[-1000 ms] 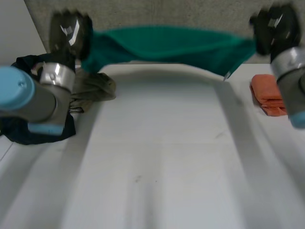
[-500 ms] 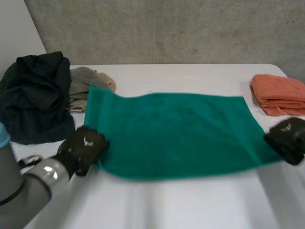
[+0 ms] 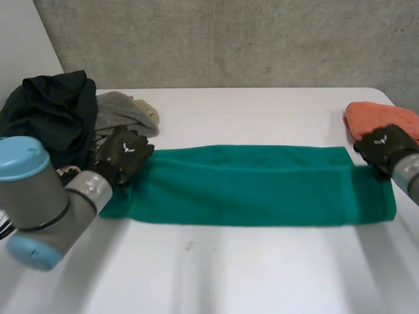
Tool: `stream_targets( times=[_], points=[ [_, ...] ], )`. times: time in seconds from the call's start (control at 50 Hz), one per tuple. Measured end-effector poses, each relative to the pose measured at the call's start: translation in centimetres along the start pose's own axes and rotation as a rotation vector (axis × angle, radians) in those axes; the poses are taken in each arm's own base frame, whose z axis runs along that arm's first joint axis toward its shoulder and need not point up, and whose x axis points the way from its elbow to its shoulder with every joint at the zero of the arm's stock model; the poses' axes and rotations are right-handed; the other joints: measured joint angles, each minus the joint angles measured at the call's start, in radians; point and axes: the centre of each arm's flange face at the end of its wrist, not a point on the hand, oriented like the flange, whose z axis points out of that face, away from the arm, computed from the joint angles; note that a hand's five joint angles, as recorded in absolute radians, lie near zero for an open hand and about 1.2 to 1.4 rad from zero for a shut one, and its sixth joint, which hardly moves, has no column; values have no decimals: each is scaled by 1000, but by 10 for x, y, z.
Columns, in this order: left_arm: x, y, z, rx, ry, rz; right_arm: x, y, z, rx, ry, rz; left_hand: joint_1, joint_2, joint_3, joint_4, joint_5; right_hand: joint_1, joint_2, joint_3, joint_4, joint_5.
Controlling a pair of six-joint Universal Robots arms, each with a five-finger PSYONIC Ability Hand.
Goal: Fold the laundry.
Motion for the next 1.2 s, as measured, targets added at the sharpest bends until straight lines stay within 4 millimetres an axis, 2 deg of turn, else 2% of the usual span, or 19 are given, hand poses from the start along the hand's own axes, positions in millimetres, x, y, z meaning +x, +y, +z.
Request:
stream_targets(
  times=[0.2,0.26,0.3,0.32,0.36,0.38,0.4,0.42,0.44,0.46,0.48,0.5,0.58,0.66,0.76,0.86,1.02,1.18,1.2],
  points=[
    [0,18,69,53,-33,24,-5,-13,68,124,162,-42,0,0,0,0,0,0,0,0,0,0],
    [-1,23,85,62,-55,31,-6,-15,84,163,199,-53,0,0,0,0,0,0,0,0,0,0],
    [-2,23,87,64,-58,32,-7,-15,85,166,203,-54,0,0,0,0,0,0,0,0,0,0],
    [-4,26,98,70,-80,37,-7,-15,96,186,230,-59,0,0,0,0,0,0,0,0,0,0],
    [-6,28,105,76,-96,41,-9,-13,106,197,253,-62,-138,-136,-132,-142,-124,-9,-10,-10,-11,-3],
    [-6,29,108,78,-100,42,-11,-13,111,199,260,-63,-229,-238,-232,-224,-203,-152,-159,-139,-140,-138],
    [-5,30,110,79,-103,43,-12,-12,113,200,263,-63,-229,-238,-232,-224,-203,-254,-264,-260,-261,-262],
    [-4,31,112,82,-104,44,-15,-11,117,198,269,-62,-657,-617,-606,-605,-580,-462,-455,-443,-442,-451],
    [-3,31,113,84,-104,45,-17,-10,119,195,273,-62,-799,-745,-713,-736,-710,-563,-578,-562,-561,-554],
    [-1,31,115,88,-103,46,-19,-9,122,190,278,-60,-913,-851,-839,-866,-834,-769,-792,-773,-773,-790],
    [0,30,116,90,-101,46,-21,-9,123,186,282,-59,-913,-851,-839,-866,-834,-835,-862,-850,-852,-857],
    [2,29,116,96,-98,47,-23,-9,124,178,289,-56,-978,-977,-970,-993,-953,-902,-940,-940,-942,-925],
    [6,22,116,111,-94,47,-25,-14,120,161,299,-41,-978,-990,-979,-1006,-959,-914,-967,-981,-985,-950],
    [-4,6,109,128,-108,46,-17,-28,102,165,290,-4,-978,-990,-979,-1006,-959,-914,-967,-981,-985,-950],
    [-21,-14,91,136,-120,21,-7,-43,75,185,239,54,-978,-990,-979,-1006,-959,-914,-967,-981,-985,-950],
    [-28,-25,69,115,-99,-46,-10,-48,52,180,137,105,-978,-990,-979,-1006,-959,-914,-967,-981,-985,-950],
    [-23,-16,55,48,-56,-116,-26,-39,39,126,36,136,-978,-990,-979,-1006,-959,-914,-967,-981,-985,-950],
    [-22,4,67,13,-58,-93,-33,-32,37,102,18,136,-974,-988,-977,-1004,-959,-914,-967,-981,-985,-950],
    [-24,9,74,13,-68,-68,-34,-31,37,100,16,136,-974,-988,-977,-1004,-959,-914,-967,-981,-985,-950]
  ],
)
